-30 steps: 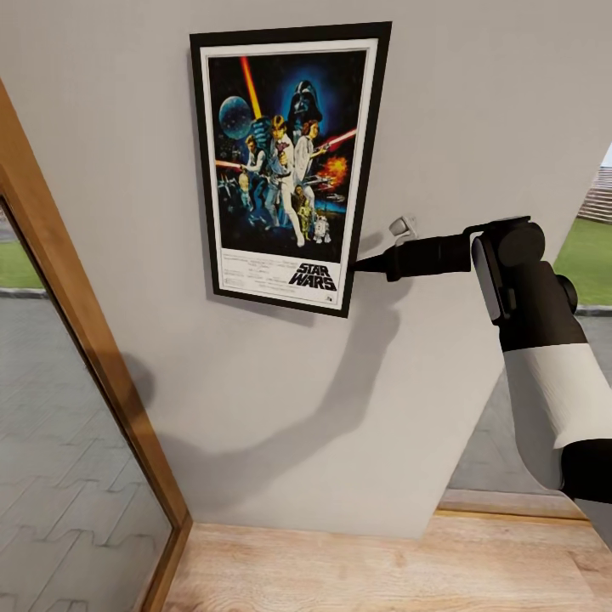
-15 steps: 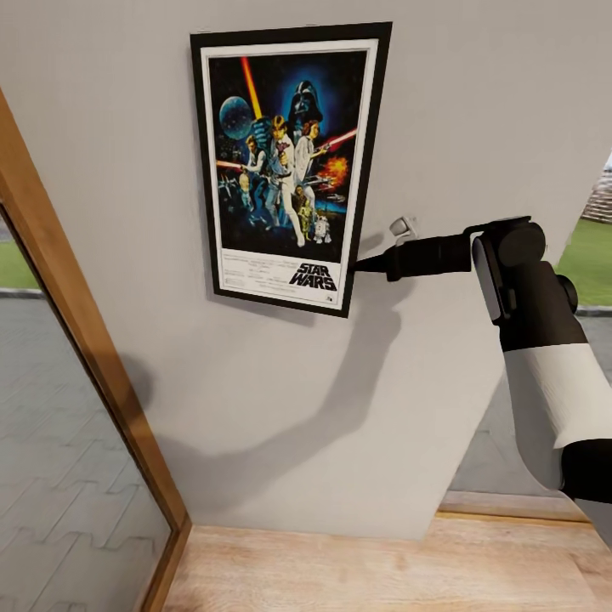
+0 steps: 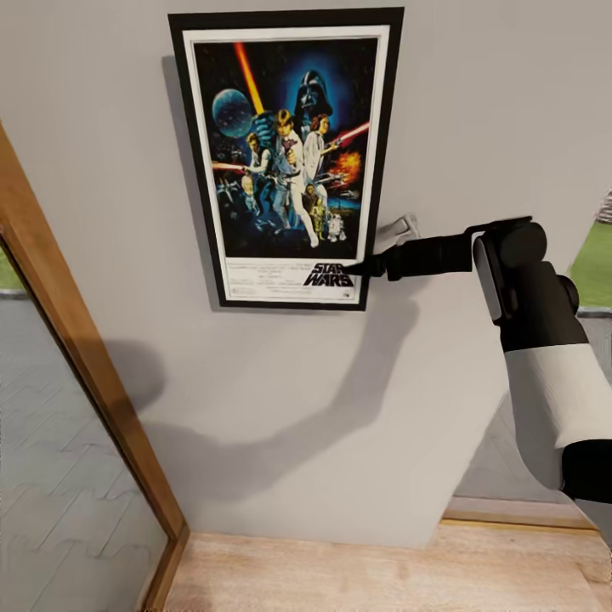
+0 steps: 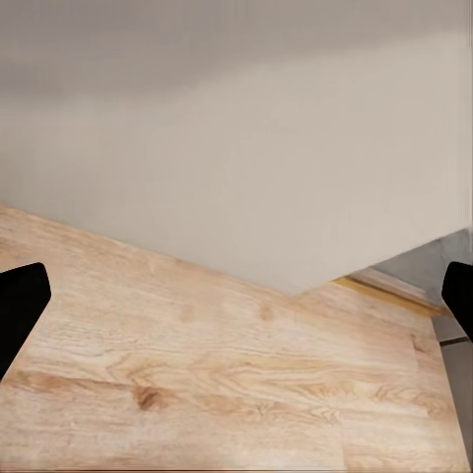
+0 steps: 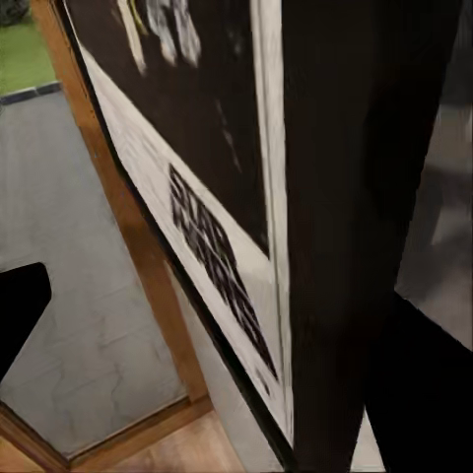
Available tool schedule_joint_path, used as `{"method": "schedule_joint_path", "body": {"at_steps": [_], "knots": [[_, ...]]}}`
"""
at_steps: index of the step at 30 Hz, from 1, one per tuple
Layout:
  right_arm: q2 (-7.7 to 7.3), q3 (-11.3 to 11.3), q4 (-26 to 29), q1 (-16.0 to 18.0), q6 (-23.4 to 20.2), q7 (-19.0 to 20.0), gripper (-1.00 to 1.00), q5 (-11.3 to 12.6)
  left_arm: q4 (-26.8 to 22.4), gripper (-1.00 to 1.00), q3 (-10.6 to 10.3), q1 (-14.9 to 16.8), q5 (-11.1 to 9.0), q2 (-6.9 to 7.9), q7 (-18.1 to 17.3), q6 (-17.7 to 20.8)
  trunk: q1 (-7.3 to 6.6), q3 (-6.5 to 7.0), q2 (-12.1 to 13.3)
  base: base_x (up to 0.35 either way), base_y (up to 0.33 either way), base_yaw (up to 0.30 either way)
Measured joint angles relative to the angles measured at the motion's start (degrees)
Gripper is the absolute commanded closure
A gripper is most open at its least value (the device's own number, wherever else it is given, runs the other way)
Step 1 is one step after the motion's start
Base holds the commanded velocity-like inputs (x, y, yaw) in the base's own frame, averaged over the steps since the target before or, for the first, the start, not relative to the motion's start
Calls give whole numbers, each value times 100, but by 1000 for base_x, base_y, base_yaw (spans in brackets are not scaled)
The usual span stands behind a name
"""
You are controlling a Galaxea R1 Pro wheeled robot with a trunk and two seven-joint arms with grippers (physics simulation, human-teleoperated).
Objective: Pick up the poster from the kitchen countertop and hang it on one of the wall nails in the kitchen.
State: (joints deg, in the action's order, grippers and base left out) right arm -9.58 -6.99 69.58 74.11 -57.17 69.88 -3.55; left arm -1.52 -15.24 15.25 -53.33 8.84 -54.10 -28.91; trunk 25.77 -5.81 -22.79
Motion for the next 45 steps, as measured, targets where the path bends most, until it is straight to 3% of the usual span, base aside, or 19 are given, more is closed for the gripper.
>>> {"method": "schedule_joint_path", "body": {"at_steps": [7, 20, 21, 22, 26, 27, 29, 31, 32, 36, 44, 45], "knots": [[0, -1, 19, 0, 8, -1, -100, -12, 0, -100, -1, 0, 2, -5, 2, -4, 0, 0, 0, -268, 0, 0], [-8, -14, 43, -29, 12, 24, -100, -2, -1, -100, 2, -1, -2, 0, -6, 3, -3, 0, 0, -33, 0, 0], [-13, 12, 976, -781, 56, 48, -100, 53, -1, -100, 7, -1, -6, 3, -6, 1, -5, -1, -6, 0, 0, 0], [-15, 16, 1060, -1089, 83, 46, -100, 21, -1, -100, 6, 0, -6, 3, -6, 1, -1, -2, 4, 0, 0, 0], [-12, 196, 1344, -1769, 221, 45, -100, 27, -1, -100, 6, 0, -7, 3, -1, -2, -2, -1, 0, 0, 0, 0], [-6, 565, 1424, -2298, 678, 49, -100, 33, -2, -100, 7, -1, -6, 3, 0, -3, -4, -1, -2, 0, 0, 0], [-6, 911, 1452, -2808, 1030, 48, -100, 68, -2, -100, 7, -1, -7, 3, 1, -4, -3, -2, -1, 0, 0, 0], [-2, 1082, 1461, -3110, 1193, 55, -100, 123, -1, -100, 7, -1, -7, 3, 4, -2, -3, -1, 0, 0, 0, 0], [-2, 1190, 1466, -3425, 1326, 59, -100, 176, -4, -100, 6, -1, -7, 3, 6, 0, -3, -2, -1, 0, 0, 0], [1, 1308, 1469, -4091, 1766, 58, -100, 243, -7, -100, 6, -1, -7, 3, 14, 3, -3, -1, 0, 0, 0, 0], [10, 1397, 1392, -5778, 3331, 13, -100, 271, -14, -100, 8, -1, -7, 3, 19, 2, -3, -2, -1, 0, 0, 0], [14, 1420, 922, -6171, 3888, -6, -100, 267, -13, -100, 10, -1, -7, 3, 43, 0, -3, -2, 0, 0, 0, 0]]}}
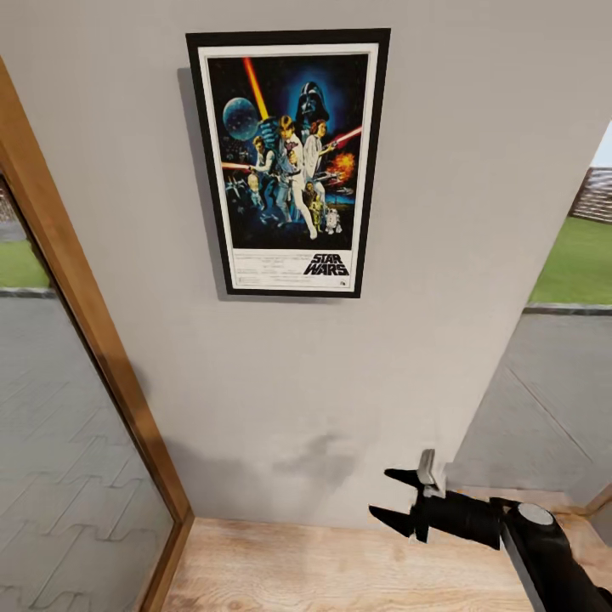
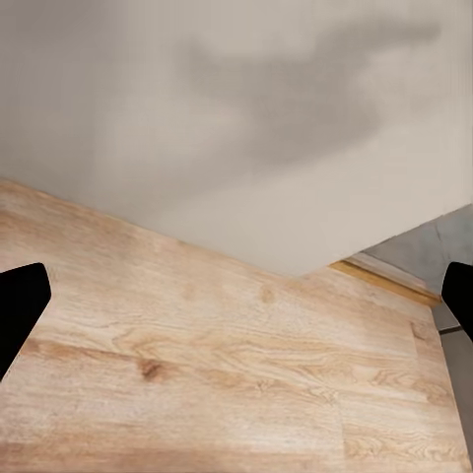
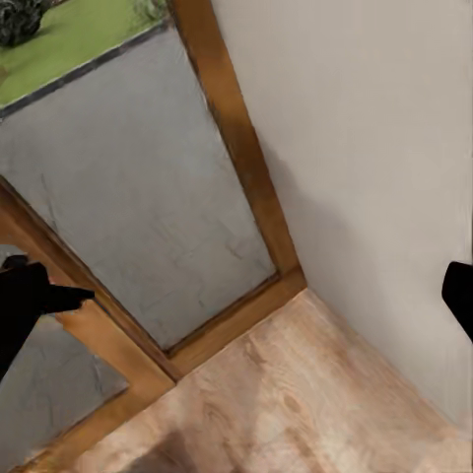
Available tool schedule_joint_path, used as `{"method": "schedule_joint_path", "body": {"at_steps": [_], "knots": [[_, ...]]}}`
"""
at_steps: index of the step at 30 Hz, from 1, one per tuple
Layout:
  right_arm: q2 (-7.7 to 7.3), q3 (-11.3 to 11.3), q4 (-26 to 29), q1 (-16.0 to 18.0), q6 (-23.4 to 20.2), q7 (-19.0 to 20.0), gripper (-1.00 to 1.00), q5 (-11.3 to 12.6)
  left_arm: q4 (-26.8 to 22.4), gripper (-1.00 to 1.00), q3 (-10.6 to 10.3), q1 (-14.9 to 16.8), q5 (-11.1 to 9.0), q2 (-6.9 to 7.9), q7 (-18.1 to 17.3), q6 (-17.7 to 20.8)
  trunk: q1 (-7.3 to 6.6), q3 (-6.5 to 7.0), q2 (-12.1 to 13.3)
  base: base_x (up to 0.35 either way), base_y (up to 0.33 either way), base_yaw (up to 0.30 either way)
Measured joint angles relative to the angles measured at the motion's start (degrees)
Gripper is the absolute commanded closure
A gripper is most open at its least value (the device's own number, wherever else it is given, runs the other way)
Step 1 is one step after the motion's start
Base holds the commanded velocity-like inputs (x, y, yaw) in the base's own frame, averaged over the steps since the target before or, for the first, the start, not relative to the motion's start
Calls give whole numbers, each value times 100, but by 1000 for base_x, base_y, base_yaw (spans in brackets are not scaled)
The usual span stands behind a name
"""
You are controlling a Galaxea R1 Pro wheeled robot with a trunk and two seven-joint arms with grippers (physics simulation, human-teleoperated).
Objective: Pick up the poster from the kitchen countertop and hang it on one of the wall nails in the kitchen.
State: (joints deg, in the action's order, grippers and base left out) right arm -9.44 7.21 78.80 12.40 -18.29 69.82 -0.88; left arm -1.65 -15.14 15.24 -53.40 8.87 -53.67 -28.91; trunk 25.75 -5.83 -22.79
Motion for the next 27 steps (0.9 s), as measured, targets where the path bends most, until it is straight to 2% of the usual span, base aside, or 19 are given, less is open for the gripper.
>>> {"method": "schedule_joint_path", "body": {"at_steps": [1, 3, 4, 7, 8, 9, 11, 15, 16, 18, 24, 27], "knots": [[1, 21, -418, -162, 184, -5, -100, -1, 1, -100, 0, 0, 0, 0, 51, -1, 0, 0, 0, 0, 0, 0], [-2, 94, -1033, -233, 512, -10, -100, 2, 2, -100, -6, 0, 3, -3, 173, -2, 0, 0, 0, 0, 0, 0], [-6, 269, -1870, -275, 1111, -10, -100, 1, -2, -100, -10, 0, 5, -8, 349, -3, 0, 0, -1, 0, 0, 0], [-18, 376, -2808, -293, 1480, -39, -100, -1, 1, -100, -17, 0, 7, -9, 433, -5, 0, 1, 0, 0, 0, 0], [-33, 410, -3336, -301, 1619, -167, -100, -9, 1, -100, -16, 0, 11, -9, 499, -8, 0, 0, -1, 0, 0, 0], [-37, 420, -3534, -300, 1669, -240, -100, -6, 2, -100, -17, 0, 12, -9, 547, -9, 0, 1, 0, 0, 0, 0], [-42, 434, -4084, -304, 1883, -668, -100, -14, 2, -100, -15, 0, 15, -9, 948, -12, 0, 0, 0, 0, 0, 0], [-42, 430, -4520, -304, 2031, -1146, -100, -19, -3, -100, -24, 0, 28, -9, 1486, -23, 0, 1, -1, 0, 0, 0], [-42, 419, -4691, -305, 2066, -1373, -100, -22, -5, -100, -23, 0, 33, -9, 1725, -28, 0, 1, -1, 0, 0, 5], [-42, 410, -4831, -305, 2090, -1610, -100, -24, -6, -100, -28, 0, 38, -7, 1926, -33, 0, 6, -1, 0, 0, 19], [-28, 389, -5256, -306, 2136, -2442, -100, -34, -8, -100, -36, 0, 46, -1, 2230, -39, 0, 43, -1, 0, 0, 53], [-18, 382, -5445, -305, 2144, -2695, -100, -35, -9, -100, -41, -1, 46, -5, 2268, -40, 0, 68, -1, 0, 0, 70]]}}
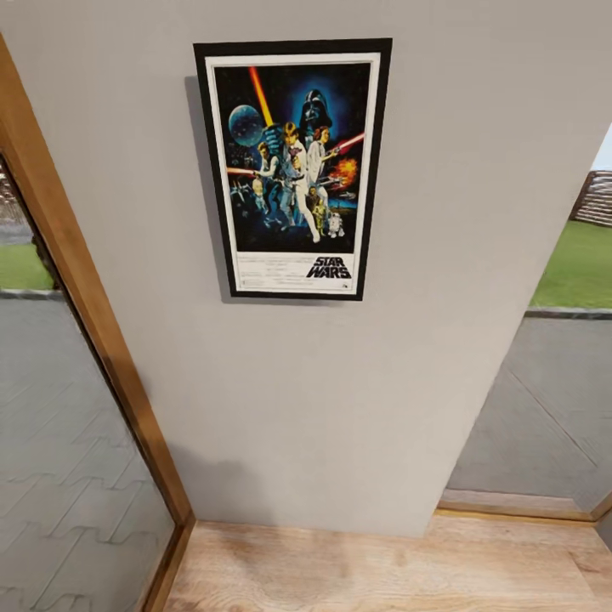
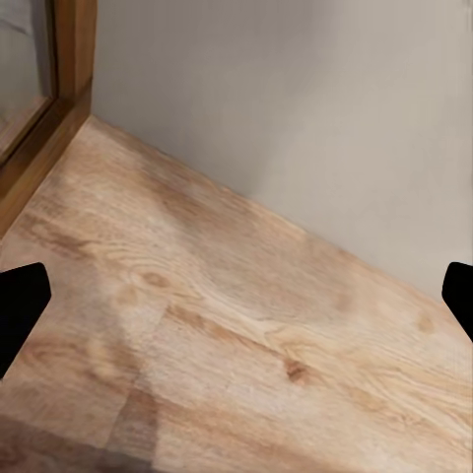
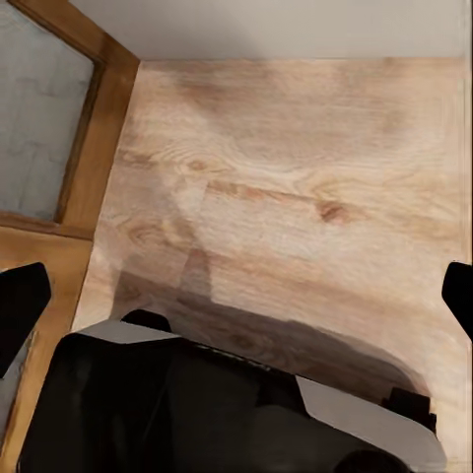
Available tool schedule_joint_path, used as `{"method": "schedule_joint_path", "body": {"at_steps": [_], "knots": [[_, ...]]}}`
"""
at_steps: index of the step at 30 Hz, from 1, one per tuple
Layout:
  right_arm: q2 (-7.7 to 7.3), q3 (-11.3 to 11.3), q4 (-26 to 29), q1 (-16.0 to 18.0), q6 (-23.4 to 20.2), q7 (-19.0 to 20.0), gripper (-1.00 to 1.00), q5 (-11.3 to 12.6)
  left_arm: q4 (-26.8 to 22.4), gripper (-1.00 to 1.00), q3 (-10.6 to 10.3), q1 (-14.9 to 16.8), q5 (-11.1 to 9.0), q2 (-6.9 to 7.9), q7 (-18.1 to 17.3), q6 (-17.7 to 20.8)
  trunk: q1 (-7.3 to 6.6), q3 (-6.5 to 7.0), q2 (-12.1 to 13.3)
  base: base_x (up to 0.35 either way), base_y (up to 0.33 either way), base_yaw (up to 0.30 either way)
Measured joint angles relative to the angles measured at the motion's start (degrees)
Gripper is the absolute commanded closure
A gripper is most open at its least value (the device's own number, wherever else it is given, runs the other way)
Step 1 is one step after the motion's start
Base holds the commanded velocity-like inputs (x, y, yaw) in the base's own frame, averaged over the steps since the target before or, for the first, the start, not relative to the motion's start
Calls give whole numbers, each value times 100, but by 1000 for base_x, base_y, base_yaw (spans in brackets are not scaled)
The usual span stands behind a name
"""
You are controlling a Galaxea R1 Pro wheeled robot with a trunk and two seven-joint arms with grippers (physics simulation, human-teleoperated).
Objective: Pick up the poster from the kitchen countertop and hang it on one of the wall nails in the kitchen.
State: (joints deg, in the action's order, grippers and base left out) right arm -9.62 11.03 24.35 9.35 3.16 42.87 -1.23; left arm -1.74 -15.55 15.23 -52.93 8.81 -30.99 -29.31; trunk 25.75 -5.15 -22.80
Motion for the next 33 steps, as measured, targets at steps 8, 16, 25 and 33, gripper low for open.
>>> {"method": "schedule_joint_path", "body": {"at_steps": [8, 16, 25, 33], "knots": [[56, -13, -138, 0, 14, -903, -100, 0, 0, -100, -6, 0, 1, -3, 30, 0, 0, 70, 0, 0, 0, 74], [101, -15, -151, 0, 12, -1103, -100, -1, 1, -100, -6, 0, 1, -3, 31, -1, 0, 131, 0, 0, 0, 62], [114, 8, -1069, -2, 4, -1238, -100, 11, 0, -100, -18, 0, 1, -3, 32, 0, 0, 142, 1, 0, 0, 8], [111, 5, -2052, 0, 2, -1251, -100, 18, 1, -100, -21, 0, 1, -3, 31, 0, 0, 143, 1, 0, 0, 0]]}}
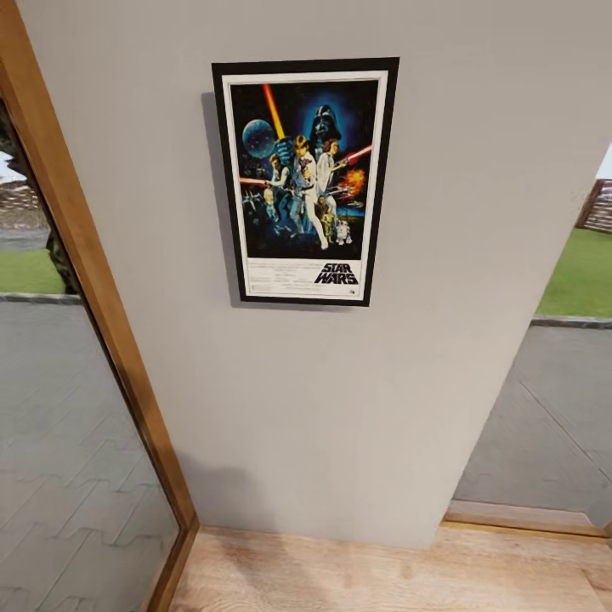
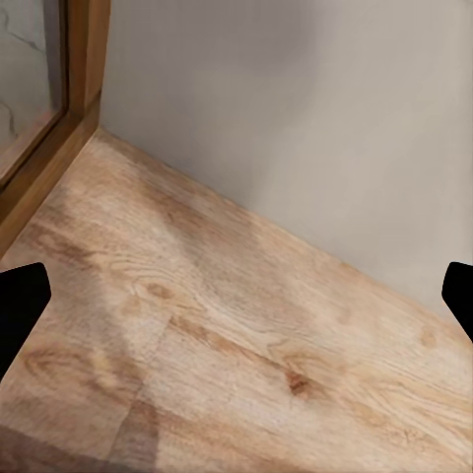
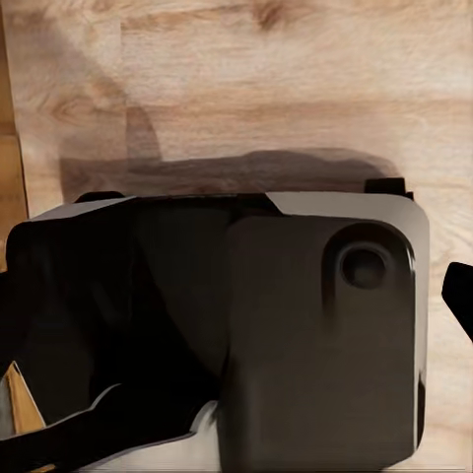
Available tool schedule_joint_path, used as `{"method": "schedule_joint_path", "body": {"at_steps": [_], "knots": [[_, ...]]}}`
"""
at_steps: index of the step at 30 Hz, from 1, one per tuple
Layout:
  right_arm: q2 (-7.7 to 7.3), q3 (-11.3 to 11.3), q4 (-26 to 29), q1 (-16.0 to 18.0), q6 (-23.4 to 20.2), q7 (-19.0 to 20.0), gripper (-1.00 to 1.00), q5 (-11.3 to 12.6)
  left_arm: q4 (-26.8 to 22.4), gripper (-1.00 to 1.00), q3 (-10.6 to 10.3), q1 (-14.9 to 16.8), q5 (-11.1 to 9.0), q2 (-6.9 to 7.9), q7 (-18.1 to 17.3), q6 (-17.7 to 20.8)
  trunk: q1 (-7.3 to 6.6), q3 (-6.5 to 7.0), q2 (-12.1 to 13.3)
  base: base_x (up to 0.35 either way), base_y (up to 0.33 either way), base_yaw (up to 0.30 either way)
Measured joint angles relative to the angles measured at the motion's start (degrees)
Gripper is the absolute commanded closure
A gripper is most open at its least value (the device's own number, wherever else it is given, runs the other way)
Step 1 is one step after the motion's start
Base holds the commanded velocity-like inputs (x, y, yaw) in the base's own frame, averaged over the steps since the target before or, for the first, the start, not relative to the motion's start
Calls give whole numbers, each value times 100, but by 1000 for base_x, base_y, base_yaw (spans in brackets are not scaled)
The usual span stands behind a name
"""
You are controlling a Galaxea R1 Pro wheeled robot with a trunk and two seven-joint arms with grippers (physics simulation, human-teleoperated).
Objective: Pick up the poster from the kitchen countertop and hang it on one of the wall nails in the kitchen.
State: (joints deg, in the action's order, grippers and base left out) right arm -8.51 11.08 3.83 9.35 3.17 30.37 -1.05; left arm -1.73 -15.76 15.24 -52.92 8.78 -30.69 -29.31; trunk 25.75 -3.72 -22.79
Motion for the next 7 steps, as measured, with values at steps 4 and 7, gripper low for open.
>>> {"method": "schedule_joint_path", "body": {"at_steps": [4, 7], "knots": [[0, 2, -24, 0, 0, 0, -100, 0, 0, -100, -2, 0, 0, 0, 1, 0, 0, 0, 0, 0, 0, 0], [0, 0, -29, 0, 0, 0, -100, 1, 0, -100, -1, 0, 0, 0, 1, 0, 0, 0, 0, 0, 0, 0]]}}
